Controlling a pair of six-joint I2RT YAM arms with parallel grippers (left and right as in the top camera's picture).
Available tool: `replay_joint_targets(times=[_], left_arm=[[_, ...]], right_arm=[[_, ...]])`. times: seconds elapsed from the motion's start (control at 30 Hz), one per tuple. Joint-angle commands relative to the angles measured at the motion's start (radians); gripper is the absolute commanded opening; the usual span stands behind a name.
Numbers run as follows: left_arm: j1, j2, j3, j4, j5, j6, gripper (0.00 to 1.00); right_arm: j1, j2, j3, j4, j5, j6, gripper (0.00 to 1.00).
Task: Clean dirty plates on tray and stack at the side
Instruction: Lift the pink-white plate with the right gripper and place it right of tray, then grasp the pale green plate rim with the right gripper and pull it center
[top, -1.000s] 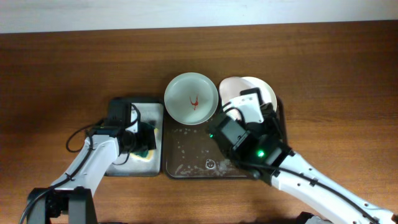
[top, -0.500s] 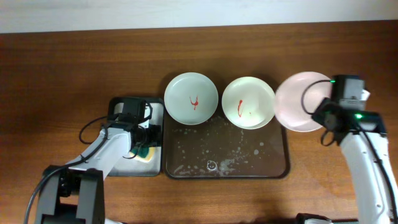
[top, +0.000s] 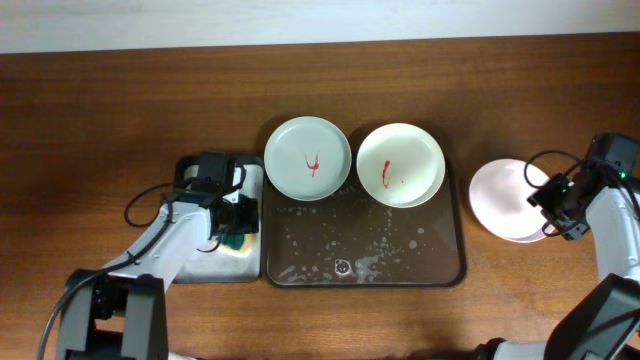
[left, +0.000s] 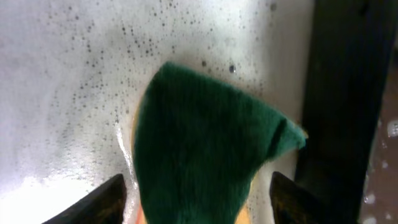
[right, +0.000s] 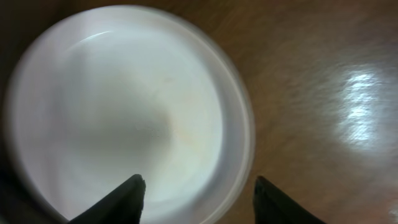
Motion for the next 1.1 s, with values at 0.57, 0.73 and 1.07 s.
replay_joint_targets(times=[0.57,0.73,1.07], left_arm=[[-0.004,-0.021,-0.066,-0.099,0.042,-0.018,0.00],[-0.004,-0.021,-0.066,-0.099,0.042,-0.024,0.00],[-0.004,-0.021,-0.066,-0.088,0.042,-0.024,0.00]], right_arm=[[0.902,0.219,0.095,0.316,-0.271,0.011,0.49],[0.916,0.338,0.095,0.425,-0.258,0.167,0.31],[0.914,0.340,0.098,0.300,-0.312,0.188,0.05]])
